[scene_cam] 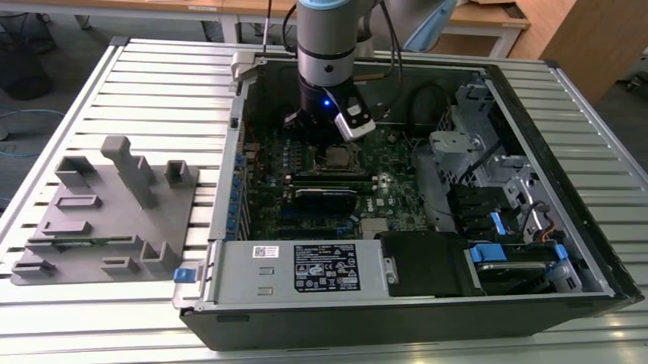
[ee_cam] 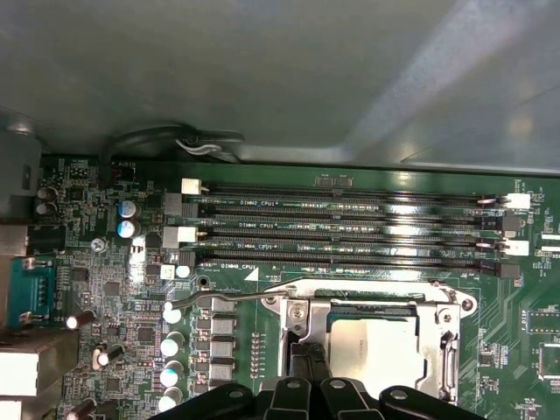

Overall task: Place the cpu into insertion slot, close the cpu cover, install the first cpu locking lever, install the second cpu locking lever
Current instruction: 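Close the cpu cover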

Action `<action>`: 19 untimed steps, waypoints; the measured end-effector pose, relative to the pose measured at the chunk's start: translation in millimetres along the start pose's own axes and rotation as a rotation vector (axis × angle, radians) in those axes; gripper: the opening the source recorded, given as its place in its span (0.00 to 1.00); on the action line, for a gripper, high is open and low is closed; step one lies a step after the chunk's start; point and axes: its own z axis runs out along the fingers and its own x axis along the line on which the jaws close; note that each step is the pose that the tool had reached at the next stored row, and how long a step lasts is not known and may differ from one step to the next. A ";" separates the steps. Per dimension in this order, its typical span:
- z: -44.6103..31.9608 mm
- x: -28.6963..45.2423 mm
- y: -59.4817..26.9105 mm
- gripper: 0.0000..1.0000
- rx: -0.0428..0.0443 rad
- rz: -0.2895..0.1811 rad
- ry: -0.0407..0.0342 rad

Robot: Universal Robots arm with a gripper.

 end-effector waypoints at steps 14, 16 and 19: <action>-2.1 -0.3 0.4 0.10 -0.0019 0.000 -0.0014; -4.7 -0.4 0.3 0.10 -0.0007 0.000 -0.0006; -8.9 -0.5 0.3 0.10 -0.0005 0.000 -0.0004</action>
